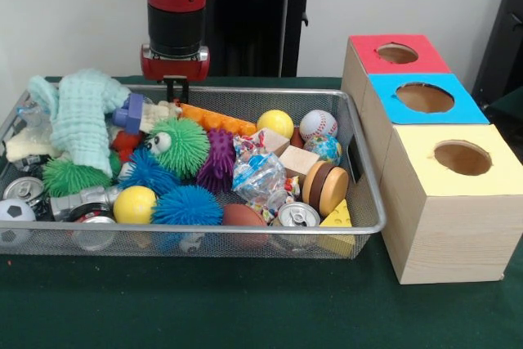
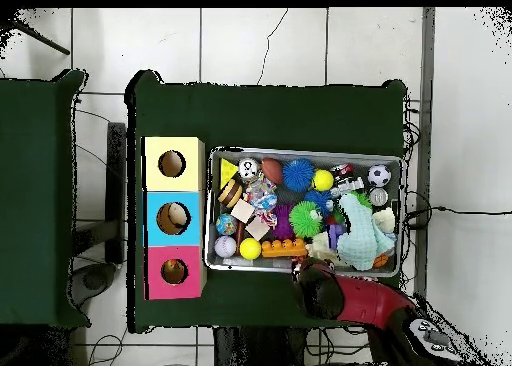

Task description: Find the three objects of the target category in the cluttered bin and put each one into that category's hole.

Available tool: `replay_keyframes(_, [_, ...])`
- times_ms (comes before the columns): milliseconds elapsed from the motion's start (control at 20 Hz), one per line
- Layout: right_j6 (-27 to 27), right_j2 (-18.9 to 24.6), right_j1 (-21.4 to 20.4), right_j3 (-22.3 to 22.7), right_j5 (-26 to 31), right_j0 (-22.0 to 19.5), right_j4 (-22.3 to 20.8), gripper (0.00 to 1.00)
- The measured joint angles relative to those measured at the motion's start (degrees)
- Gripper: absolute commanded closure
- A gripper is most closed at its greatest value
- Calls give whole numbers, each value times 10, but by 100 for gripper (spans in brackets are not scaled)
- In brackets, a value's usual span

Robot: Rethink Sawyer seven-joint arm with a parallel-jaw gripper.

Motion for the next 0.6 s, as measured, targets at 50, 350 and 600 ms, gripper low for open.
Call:
replay_keyframes(50, [0, 0, 0, 0, 0, 0, 0, 100])
replay_keyframes(350, [0, 3, -15, 5, 3, -3, -1, 100])
replay_keyframes(600, [0, 18, -70, 20, 30, -20, -1, 100])
